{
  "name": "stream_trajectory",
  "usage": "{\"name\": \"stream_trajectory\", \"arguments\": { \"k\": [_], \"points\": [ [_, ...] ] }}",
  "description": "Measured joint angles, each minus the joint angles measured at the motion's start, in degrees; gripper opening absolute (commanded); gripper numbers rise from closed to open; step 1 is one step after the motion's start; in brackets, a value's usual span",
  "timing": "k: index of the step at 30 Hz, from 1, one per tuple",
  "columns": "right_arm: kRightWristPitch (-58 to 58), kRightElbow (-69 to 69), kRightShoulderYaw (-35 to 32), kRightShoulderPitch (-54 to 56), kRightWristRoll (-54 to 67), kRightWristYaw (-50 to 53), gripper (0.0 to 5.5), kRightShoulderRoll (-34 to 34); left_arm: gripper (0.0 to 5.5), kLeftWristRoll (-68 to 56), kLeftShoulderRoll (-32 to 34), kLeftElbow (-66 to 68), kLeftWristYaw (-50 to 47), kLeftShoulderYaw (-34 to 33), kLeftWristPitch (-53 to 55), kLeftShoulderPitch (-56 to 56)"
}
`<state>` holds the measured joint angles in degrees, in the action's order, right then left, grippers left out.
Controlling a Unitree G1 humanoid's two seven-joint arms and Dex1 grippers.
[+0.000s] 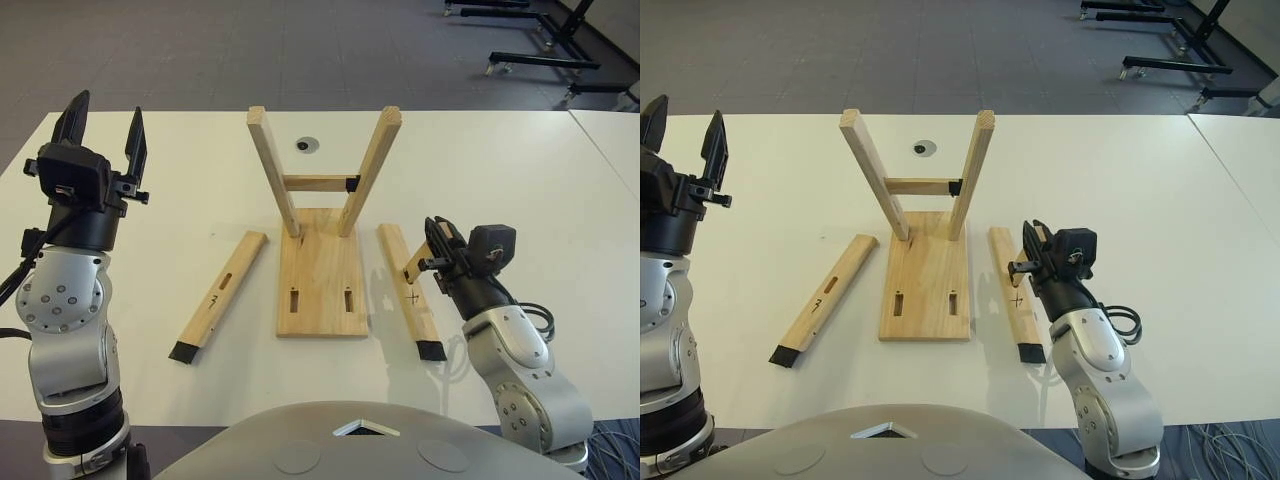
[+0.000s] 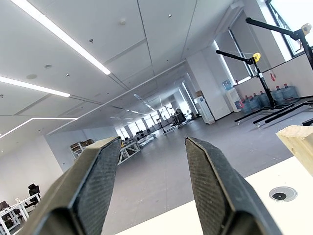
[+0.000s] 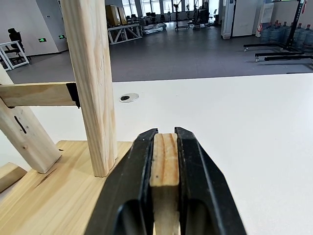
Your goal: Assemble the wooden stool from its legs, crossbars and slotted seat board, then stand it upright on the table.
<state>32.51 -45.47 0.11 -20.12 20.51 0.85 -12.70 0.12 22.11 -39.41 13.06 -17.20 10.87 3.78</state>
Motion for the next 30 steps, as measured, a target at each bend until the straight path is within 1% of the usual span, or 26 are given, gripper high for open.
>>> {"name": "stream_trajectory", "arguments": {
  "k": [4,8,20,21,30],
  "points": [
    [-4.95,4.66,-0.69,1.99,-2.29,-1.98,0.39,-0.28,2.38,0.42,-0.21,0.18,-0.28,0.65,-0.01,0.0],
    [-5.45,7.71,-2.32,4.97,-2.66,-3.38,0.39,-0.89,2.38,0.51,-1.18,0.16,-1.56,0.69,-0.1,0.09],
    [0.7,10.25,-5.08,11.15,-2.06,-6.3,0.39,-3.04,2.38,2.77,-5.33,-0.5,-5.21,1.67,-2.32,2.86],
    [0.98,10.25,-5.2,11.33,-2.07,-6.31,0.68,-3.02,2.38,2.9,-5.44,-0.5,-5.32,1.67,-2.39,2.93],
    [-0.63,11.88,-7.11,13.29,-2.02,-7.19,2.26,-2.2,2.38,3.03,-5.64,0.53,-6.33,1.61,-5.03,3.03]
  ]
}}
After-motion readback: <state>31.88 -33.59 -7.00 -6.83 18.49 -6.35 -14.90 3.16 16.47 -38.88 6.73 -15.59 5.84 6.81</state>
